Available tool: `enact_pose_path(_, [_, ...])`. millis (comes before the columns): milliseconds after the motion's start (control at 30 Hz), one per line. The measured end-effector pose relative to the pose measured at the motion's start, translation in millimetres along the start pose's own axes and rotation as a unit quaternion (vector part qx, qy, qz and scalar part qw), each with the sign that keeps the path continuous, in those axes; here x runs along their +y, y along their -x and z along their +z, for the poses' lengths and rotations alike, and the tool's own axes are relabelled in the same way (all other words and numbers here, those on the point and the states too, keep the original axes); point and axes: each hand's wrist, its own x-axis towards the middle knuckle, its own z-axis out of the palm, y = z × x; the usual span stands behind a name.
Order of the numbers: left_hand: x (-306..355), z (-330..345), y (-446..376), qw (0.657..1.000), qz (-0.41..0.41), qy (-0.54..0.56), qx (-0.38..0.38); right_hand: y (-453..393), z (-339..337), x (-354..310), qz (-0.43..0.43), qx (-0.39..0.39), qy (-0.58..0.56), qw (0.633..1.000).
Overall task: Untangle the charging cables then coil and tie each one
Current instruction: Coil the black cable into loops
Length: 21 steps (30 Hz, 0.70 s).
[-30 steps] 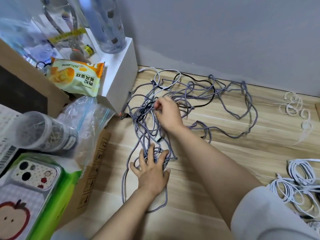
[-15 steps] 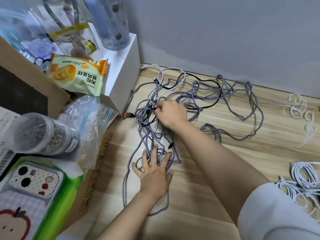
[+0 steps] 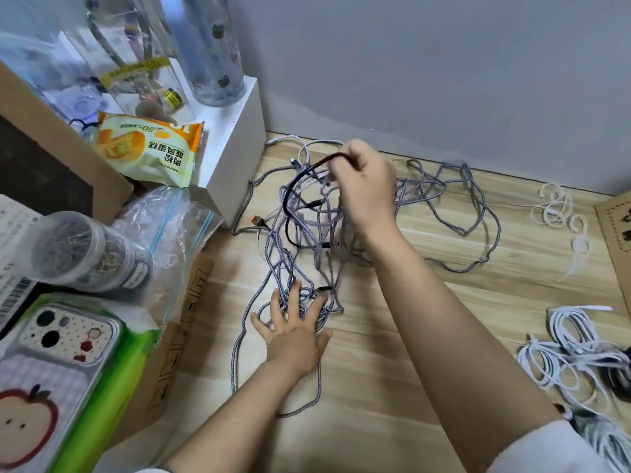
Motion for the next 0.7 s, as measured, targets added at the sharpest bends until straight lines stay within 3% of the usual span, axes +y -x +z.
enact_pose_path(133, [4, -12, 6, 1.0, -0.004, 0.014, -0.015, 18, -39, -30, 0.042, 0.023, -0.159, 0.986])
enact_pose_path(267, [1, -47, 23, 0.999, -0.013, -0.007, -0.04, 36, -67, -23, 0.061, -0.03, -0.113, 0.991])
enact_pose_path(300, [1, -60, 31, 0.999, 0.011, 0.038, -0.016, 39, -71, -22, 0.068, -0.047, -0.11, 0.991])
enact_pose_path(333, [7, -75, 45, 0.987, 0.04, 0.155, 0.0, 45, -76, -22, 0.069, -0.054, -0.118, 0.989])
enact_pose_path(367, [16, -89, 61, 0.948, 0.062, 0.312, -0.019, 51, -81, -23, 0.066, -0.056, -0.133, 0.987])
enact_pose_path(433, [32, -113, 77, 0.788, 0.089, 0.588, -0.157, 61, -85, -26, 0.066, -0.064, -0.175, 0.98])
enact_pose_path(500, [44, -119, 72, 0.626, 0.137, 0.713, -0.285, 73, -91, -29, 0.095, -0.087, -0.233, 0.964])
enact_pose_path(567, [51, -120, 55, 0.459, 0.147, 0.816, -0.319, 89, -101, -28, 0.141, -0.112, -0.279, 0.943])
enact_pose_path(600, [58, -121, 47, 0.4, 0.121, 0.856, -0.306, 97, -108, -25, 0.154, -0.113, -0.296, 0.936])
enact_pose_path(633, [60, -123, 39, 0.367, 0.08, 0.884, -0.279, 104, -113, -21, 0.165, -0.109, -0.307, 0.931])
enact_pose_path(700, [68, -123, 22, 0.337, 0.009, 0.919, -0.203, 117, -131, -9, 0.189, -0.088, -0.297, 0.932])
